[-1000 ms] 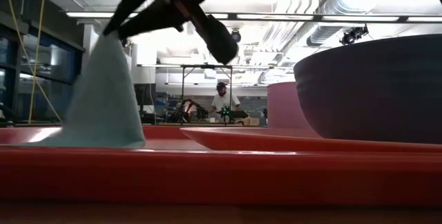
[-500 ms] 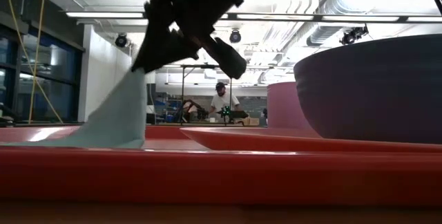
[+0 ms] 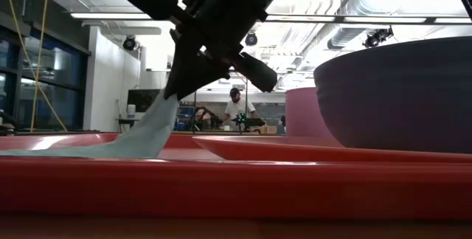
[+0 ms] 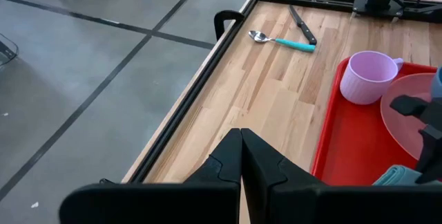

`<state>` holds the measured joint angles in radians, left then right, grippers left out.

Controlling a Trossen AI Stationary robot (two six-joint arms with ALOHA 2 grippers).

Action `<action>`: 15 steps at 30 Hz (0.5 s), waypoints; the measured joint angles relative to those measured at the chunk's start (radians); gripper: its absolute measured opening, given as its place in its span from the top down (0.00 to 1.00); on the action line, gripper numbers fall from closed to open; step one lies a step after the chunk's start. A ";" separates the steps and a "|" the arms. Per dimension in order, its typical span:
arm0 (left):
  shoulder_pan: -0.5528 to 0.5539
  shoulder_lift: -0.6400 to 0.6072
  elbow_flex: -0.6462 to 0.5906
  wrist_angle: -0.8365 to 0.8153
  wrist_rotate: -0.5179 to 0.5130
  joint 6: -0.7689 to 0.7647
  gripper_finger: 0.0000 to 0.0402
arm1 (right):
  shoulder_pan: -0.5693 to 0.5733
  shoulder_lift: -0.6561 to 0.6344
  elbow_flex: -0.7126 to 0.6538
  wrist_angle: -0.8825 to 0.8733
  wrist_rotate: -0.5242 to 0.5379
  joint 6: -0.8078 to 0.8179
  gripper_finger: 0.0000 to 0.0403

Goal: Set up tray
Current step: Put the blue napkin on the red serving tray to the left side of the pink plate

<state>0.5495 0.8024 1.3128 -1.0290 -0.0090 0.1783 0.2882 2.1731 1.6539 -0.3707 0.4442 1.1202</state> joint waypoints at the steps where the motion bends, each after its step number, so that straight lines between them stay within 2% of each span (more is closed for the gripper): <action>1: 0.000 0.000 0.000 0.000 0.000 0.000 0.91 | 0.000 0.000 0.000 -0.002 0.000 0.001 1.00; 15: 0.000 0.000 0.000 0.000 0.002 0.000 0.91 | -0.020 0.000 0.000 -0.007 -0.023 -0.025 1.00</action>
<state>0.5495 0.8024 1.3128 -1.0286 -0.0074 0.1783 0.2683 2.1731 1.6539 -0.3779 0.4209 1.0950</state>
